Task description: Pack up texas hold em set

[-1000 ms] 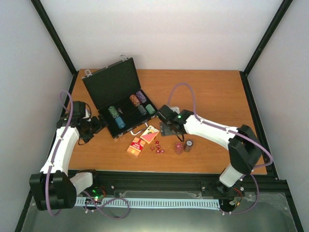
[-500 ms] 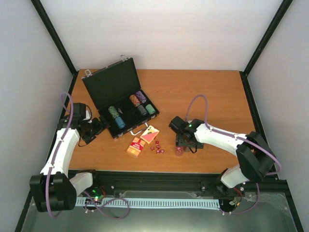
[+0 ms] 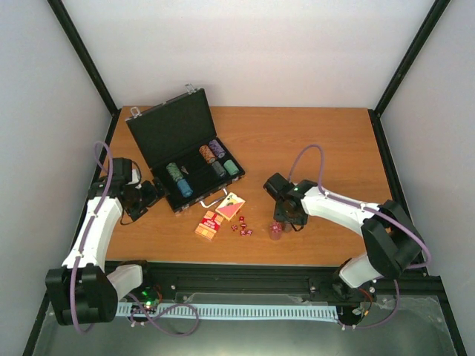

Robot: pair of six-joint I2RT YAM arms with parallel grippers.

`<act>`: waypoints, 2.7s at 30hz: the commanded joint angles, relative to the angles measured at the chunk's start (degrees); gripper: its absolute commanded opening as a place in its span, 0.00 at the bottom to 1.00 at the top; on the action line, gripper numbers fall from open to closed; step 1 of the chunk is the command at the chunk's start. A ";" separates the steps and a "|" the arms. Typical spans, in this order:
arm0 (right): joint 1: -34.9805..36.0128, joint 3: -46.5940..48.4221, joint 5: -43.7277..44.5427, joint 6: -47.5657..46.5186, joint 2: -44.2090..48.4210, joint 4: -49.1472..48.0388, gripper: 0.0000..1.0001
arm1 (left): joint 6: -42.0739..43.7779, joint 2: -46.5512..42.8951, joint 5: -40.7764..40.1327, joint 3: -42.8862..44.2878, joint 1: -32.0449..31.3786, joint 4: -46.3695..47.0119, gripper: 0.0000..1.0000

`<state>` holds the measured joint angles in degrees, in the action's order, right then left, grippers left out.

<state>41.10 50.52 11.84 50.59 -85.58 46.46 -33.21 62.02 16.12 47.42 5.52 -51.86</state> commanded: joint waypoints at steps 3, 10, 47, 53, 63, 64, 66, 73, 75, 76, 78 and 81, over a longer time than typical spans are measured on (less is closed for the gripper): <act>-0.34 5.61 2.35 -1.25 0.89 -0.10 0.13 | 0.94 0.70 0.02 0.86 0.45 1.06 1.00; -0.19 18.91 -0.89 -10.67 -0.20 -9.51 0.04 | -0.31 0.89 -1.47 3.64 0.44 -0.30 1.00; 15.15 93.09 -14.34 -25.24 -71.04 -29.28 0.05 | 1.45 3.03 -3.60 25.13 0.31 -2.91 1.00; 18.32 92.34 -0.05 -30.86 -72.59 -31.66 0.15 | 1.84 3.11 -3.19 24.54 0.37 -2.85 1.00; 18.84 88.72 -7.16 -33.17 -70.88 -30.61 0.61 | 2.18 2.79 -2.87 23.60 0.19 -2.91 1.00; 18.86 88.53 -8.08 -33.72 -70.24 -30.79 0.65 | 2.19 2.77 -2.85 23.75 0.17 -3.14 1.00; 18.85 88.62 -9.03 -34.51 -69.24 -30.24 0.71 | 2.25 2.76 -2.91 24.15 0.19 -3.35 1.00; 18.75 88.40 -9.16 -37.15 -64.62 -24.82 0.78 | 2.38 2.58 -3.20 25.28 0.19 -3.86 1.00; 18.69 87.82 -6.82 -37.26 -62.49 -22.24 0.85 | 2.26 2.50 -3.16 25.59 0.19 -4.11 1.00; 18.67 87.05 -5.65 -37.37 -61.18 -20.88 0.87 | 2.27 2.39 -3.05 25.68 0.19 -4.06 1.00; 18.32 84.98 -3.53 -37.38 -58.28 -17.96 0.92 | 2.40 2.24 -2.68 25.63 0.19 -4.08 1.00; 17.18 79.81 -1.16 -36.70 -52.90 -13.68 0.93 | 2.85 2.29 -2.53 25.17 0.19 -4.07 1.00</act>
<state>59.35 134.63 5.96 14.04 -147.26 26.17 -31.77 65.41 12.64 70.87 5.52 -54.94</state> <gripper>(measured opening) 0.926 0.998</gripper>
